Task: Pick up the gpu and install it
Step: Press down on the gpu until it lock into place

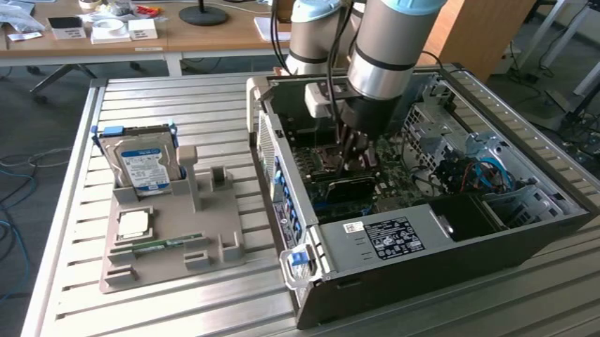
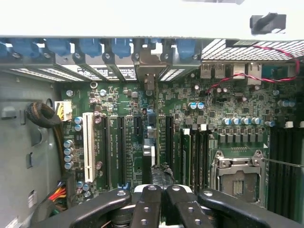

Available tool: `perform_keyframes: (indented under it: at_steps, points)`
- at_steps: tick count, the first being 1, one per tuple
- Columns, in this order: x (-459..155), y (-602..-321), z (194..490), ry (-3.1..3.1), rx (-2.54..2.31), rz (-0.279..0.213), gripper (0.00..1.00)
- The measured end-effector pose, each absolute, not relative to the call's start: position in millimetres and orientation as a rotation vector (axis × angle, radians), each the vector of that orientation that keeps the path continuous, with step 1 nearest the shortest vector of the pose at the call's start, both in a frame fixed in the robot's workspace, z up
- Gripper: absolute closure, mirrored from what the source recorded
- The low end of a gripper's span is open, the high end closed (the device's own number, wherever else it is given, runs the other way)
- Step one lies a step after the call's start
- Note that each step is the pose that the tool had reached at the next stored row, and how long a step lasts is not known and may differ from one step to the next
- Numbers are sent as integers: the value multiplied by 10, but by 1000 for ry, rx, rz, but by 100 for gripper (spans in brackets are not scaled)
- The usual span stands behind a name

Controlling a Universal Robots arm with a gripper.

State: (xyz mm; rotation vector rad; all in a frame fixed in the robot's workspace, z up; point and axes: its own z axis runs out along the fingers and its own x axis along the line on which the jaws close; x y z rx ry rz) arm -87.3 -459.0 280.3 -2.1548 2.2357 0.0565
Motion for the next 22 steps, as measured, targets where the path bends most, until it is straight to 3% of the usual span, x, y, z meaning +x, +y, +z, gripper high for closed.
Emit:
perform_keyframes:
  at_steps: [13, 22]
  points:
    - [-873, -4590, 3155, 2236, -2155, 57, 89]
    - [-873, -4590, 3199, 2236, -2155, 56, 89]
